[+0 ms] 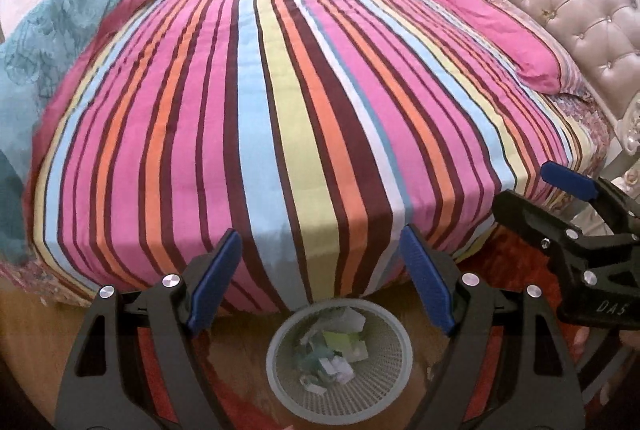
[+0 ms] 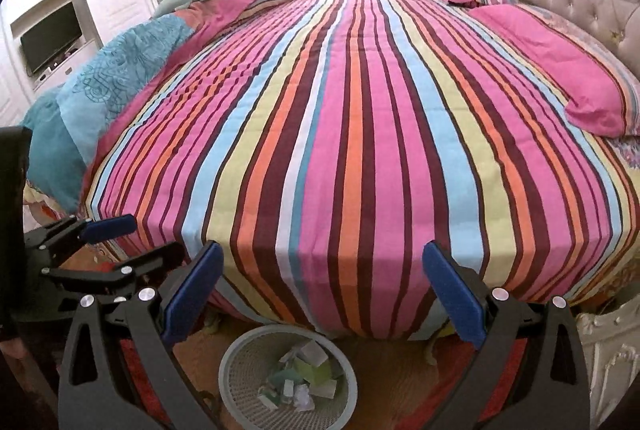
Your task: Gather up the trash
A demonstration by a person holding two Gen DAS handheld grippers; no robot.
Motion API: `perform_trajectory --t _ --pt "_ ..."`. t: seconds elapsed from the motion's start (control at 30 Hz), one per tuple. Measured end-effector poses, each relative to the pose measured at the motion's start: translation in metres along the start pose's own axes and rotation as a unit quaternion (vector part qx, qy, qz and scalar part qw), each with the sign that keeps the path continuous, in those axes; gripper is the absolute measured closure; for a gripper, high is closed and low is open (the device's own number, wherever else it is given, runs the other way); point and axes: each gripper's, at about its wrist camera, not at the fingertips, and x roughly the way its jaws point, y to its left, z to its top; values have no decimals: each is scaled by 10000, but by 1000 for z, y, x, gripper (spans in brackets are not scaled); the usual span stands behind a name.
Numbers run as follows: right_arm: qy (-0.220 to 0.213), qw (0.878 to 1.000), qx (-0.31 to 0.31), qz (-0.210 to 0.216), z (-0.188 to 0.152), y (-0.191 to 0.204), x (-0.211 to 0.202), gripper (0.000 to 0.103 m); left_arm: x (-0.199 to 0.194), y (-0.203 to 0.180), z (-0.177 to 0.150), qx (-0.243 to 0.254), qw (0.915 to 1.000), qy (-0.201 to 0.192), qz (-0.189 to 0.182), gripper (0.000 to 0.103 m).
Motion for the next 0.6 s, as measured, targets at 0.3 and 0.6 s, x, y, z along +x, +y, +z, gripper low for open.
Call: perform_trajectory --t 0.3,0.6 --pt "-87 9999 -65 13 6 1 -3 8 -11 0 11 20 9994 -247 248 24" --pt "-240 9996 -146 -12 15 3 -11 8 -19 -6 16 114 9990 -346 242 24"
